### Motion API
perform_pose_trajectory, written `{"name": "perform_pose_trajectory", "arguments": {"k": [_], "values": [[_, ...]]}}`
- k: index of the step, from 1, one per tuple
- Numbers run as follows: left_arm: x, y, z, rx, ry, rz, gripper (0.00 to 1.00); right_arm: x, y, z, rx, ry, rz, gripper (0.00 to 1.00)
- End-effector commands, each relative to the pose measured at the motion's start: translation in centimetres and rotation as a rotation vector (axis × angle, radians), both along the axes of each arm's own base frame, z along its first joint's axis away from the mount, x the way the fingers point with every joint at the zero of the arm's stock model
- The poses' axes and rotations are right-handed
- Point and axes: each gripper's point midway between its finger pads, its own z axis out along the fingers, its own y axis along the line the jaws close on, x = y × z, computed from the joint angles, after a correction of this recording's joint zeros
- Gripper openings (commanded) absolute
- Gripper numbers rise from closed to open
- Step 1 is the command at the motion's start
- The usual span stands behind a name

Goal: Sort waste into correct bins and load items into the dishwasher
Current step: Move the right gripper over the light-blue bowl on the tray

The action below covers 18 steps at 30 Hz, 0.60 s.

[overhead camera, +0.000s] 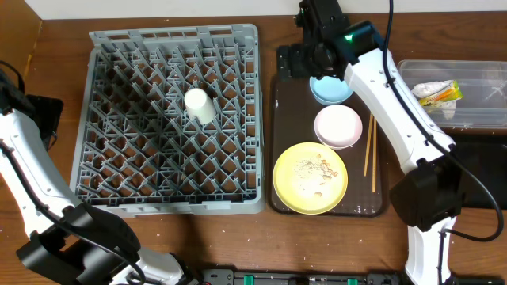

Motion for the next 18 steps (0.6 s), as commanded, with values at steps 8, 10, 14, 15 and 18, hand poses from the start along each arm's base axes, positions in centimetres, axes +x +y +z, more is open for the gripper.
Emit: {"name": "perform_pose_trajectory", "arguments": {"k": [8, 10, 14, 15, 18], "values": [[-0.6, 0.1, 0.7, 0.021, -0.003, 0.020, 0.98, 1.9, -5.7, -2.9, -0.222, -0.039, -0.184, 0.99], [-0.6, 0.1, 0.7, 0.021, -0.003, 0.020, 0.98, 2.2, -5.6, -4.3, -0.221, -0.044, -0.184, 0.99], [-0.6, 0.1, 0.7, 0.021, -0.002, 0.020, 0.98, 2.1, -5.8, -7.5, -0.227, -0.033, -0.186, 0.99], [-0.6, 0.1, 0.7, 0.021, -0.003, 0.020, 0.98, 2.0, -5.9, -8.4, -0.229, -0.028, -0.186, 0.99], [-0.6, 0.1, 0.7, 0.021, -0.002, 0.020, 0.98, 1.6, -6.1, -10.7, -0.234, -0.021, -0.185, 0.99]]}}
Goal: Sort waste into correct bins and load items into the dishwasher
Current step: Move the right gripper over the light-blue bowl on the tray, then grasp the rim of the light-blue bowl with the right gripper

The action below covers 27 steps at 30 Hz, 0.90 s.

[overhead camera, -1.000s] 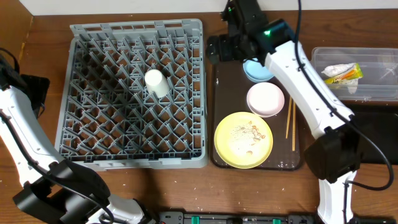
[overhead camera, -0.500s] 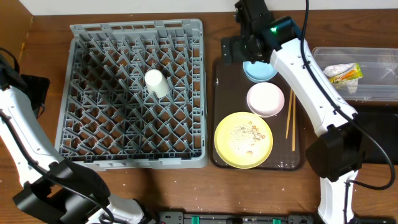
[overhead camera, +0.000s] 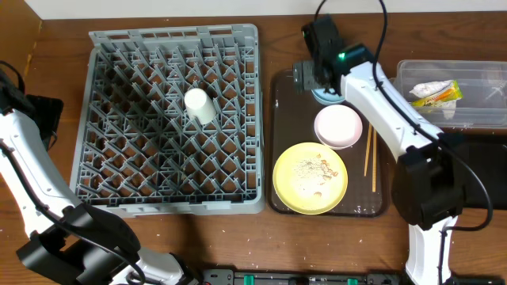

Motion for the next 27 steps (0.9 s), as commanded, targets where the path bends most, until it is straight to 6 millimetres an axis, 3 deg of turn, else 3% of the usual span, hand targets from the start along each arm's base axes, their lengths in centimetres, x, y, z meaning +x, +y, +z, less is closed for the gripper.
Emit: {"name": "perform_pose_trajectory", "arguments": {"k": [1, 3, 5, 7, 8, 18, 24, 27], "values": [[-0.6, 0.1, 0.7, 0.021, -0.002, 0.020, 0.98, -0.3, -1.3, -3.1, -0.022, 0.023, -0.037, 0.99], [-0.6, 0.1, 0.7, 0.021, -0.002, 0.020, 0.98, -0.5, -1.3, -4.2, -0.018, 0.021, -0.035, 0.99], [-0.6, 0.1, 0.7, 0.021, -0.002, 0.020, 0.98, -0.5, -1.2, -4.9, -0.012, 0.016, -0.033, 0.92], [-0.6, 0.1, 0.7, 0.021, -0.002, 0.020, 0.98, -0.5, -1.2, -5.4, -0.007, 0.006, -0.033, 0.75], [-0.6, 0.1, 0.7, 0.021, -0.002, 0.020, 0.98, -0.5, -1.2, -5.7, -0.005, 0.002, -0.033, 0.62], [-0.6, 0.1, 0.7, 0.021, -0.002, 0.020, 0.98, -0.3, -1.1, -7.3, -0.003, -0.037, -0.003, 0.67], [-0.6, 0.1, 0.7, 0.021, -0.002, 0.020, 0.98, 0.5, -0.1, -6.8, 0.007, -0.081, 0.059, 0.60], [-0.6, 0.1, 0.7, 0.021, -0.002, 0.020, 0.98, 0.6, 0.1, -7.1, 0.000, -0.084, 0.074, 0.50]]}}
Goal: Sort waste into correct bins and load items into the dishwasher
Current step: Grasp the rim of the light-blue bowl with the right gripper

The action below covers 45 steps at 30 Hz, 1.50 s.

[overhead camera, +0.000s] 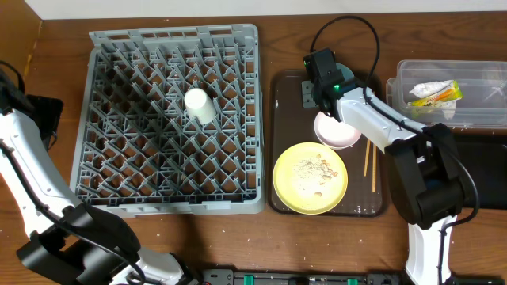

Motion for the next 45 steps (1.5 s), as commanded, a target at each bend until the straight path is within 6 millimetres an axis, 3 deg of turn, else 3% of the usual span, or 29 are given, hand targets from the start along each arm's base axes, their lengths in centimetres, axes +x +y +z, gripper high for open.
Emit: {"name": "perform_pose_trajectory", "arguments": {"k": [1, 3, 14, 19, 20, 27, 36, 42, 45], "values": [[-0.6, 0.1, 0.7, 0.021, -0.002, 0.020, 0.98, 0.0, -0.3, -1.1, -0.027, 0.014, 0.024, 0.45], [-0.6, 0.1, 0.7, 0.021, -0.003, 0.020, 0.98, 0.0, -0.3, -1.4, -0.030, 0.019, 0.025, 0.40], [-0.6, 0.1, 0.7, 0.021, -0.003, 0.020, 0.98, -0.2, 0.2, -1.9, -0.018, 0.030, 0.057, 0.40], [-0.6, 0.1, 0.7, 0.021, -0.002, 0.020, 0.98, -0.4, 0.2, -2.4, -0.021, 0.043, 0.060, 0.23], [-0.6, 0.1, 0.7, 0.021, -0.002, 0.020, 0.98, -0.6, 0.5, -2.6, -0.011, 0.054, 0.069, 0.15], [-0.6, 0.1, 0.7, 0.021, -0.002, 0.020, 0.98, -0.2, 1.3, -1.6, 0.012, 0.032, 0.084, 0.01], [-0.6, 0.1, 0.7, 0.021, -0.003, 0.020, 0.98, 1.5, 3.6, 5.3, 0.095, -0.072, 0.122, 0.01], [-0.6, 0.1, 0.7, 0.021, -0.003, 0.020, 0.98, 0.8, 6.9, 10.9, 0.281, -0.104, 0.235, 0.01], [-0.6, 0.1, 0.7, 0.021, -0.002, 0.020, 0.98, 0.2, 8.4, 12.8, 0.369, -0.108, 0.285, 0.01]]}}
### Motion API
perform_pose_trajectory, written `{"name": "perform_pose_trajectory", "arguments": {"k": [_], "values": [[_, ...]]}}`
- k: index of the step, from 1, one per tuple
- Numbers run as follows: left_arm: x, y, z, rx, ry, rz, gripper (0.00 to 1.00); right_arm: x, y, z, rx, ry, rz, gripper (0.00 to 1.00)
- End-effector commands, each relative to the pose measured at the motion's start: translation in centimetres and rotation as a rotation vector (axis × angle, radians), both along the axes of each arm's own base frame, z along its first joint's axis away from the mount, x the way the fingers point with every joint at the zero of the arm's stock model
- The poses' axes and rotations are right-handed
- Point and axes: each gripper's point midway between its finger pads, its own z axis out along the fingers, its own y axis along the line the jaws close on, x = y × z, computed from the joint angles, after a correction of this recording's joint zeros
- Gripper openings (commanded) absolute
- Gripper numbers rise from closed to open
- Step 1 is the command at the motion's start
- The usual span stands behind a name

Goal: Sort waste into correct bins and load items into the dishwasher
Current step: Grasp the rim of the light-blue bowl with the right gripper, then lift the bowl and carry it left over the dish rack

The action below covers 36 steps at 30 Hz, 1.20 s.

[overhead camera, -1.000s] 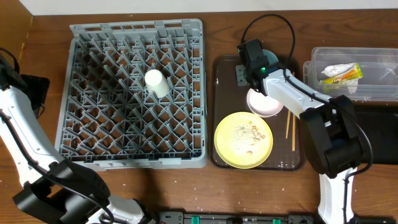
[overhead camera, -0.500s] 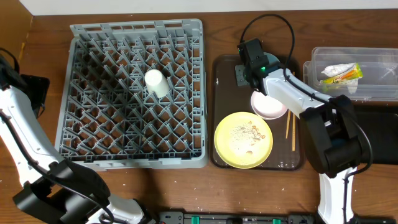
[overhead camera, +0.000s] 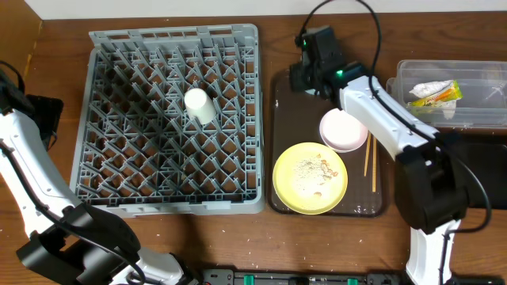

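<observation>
My right gripper (overhead camera: 304,77) hangs over the far left corner of the brown tray (overhead camera: 283,142); the overhead view does not show how its fingers stand. The light blue bowl is hidden beneath the wrist. A pink bowl (overhead camera: 344,130) sits mid-tray, with a yellow plate (overhead camera: 310,177) carrying crumbs in front of it and chopsticks (overhead camera: 369,150) along the right rim. The grey dish rack (overhead camera: 170,119) holds one white cup (overhead camera: 198,105). My left arm (overhead camera: 24,158) stays at the table's left edge, its dark end (overhead camera: 43,115) unreadable.
A clear plastic bin (overhead camera: 451,95) with wrappers inside stands at the far right. A black bin (overhead camera: 483,170) sits in front of it. Wooden table shows in front of the rack and tray.
My right gripper has moved from above the pink bowl back toward the tray's far left corner. The pink bowl sits slightly farther right. The left arm is unchanged.
The right gripper first stood beyond the tray with the blue bowl showing beside it. Then it came down over that bowl, then lay low across the bowl's spot near the pink bowl. Now it is at the far left corner, with the blue bowl out of sight.
</observation>
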Motion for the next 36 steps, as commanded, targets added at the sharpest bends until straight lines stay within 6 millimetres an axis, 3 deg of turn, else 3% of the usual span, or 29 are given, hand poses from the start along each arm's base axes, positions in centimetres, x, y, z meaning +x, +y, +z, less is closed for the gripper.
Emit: {"name": "perform_pose_trajectory", "arguments": {"k": [1, 5, 10, 13, 21, 25, 31, 36], "values": [[-0.6, 0.1, 0.7, 0.021, -0.002, 0.020, 0.98, -1.1, 3.2, 5.9, 0.181, -0.036, 0.098, 0.01], [-0.6, 0.1, 0.7, 0.021, -0.002, 0.020, 0.98, -1.8, 5.2, 7.8, 0.306, -0.035, 0.172, 0.01], [-0.6, 0.1, 0.7, 0.021, -0.002, 0.020, 0.98, -2.7, 8.8, 12.7, 0.512, -0.131, 0.370, 0.01], [-0.6, 0.1, 0.7, 0.021, -0.002, 0.020, 0.98, -2.8, 10.1, 15.2, 0.595, -0.184, 0.395, 0.01], [-0.6, 0.1, 0.7, 0.021, -0.002, 0.020, 0.98, -4.3, 13.6, 18.7, 0.660, -0.317, 0.481, 0.01], [-0.6, 0.1, 0.7, 0.021, -0.002, 0.020, 0.98, -4.6, 14.4, 20.7, 0.640, -0.352, 0.488, 0.01], [-0.6, 0.1, 0.7, 0.021, -0.002, 0.020, 0.98, -3.4, 15.2, 21.9, 0.576, -0.348, 0.472, 0.01], [-0.6, 0.1, 0.7, 0.021, -0.002, 0.020, 0.98, -3.8, 18.2, 21.3, 0.639, -0.296, 0.585, 0.01]]}}
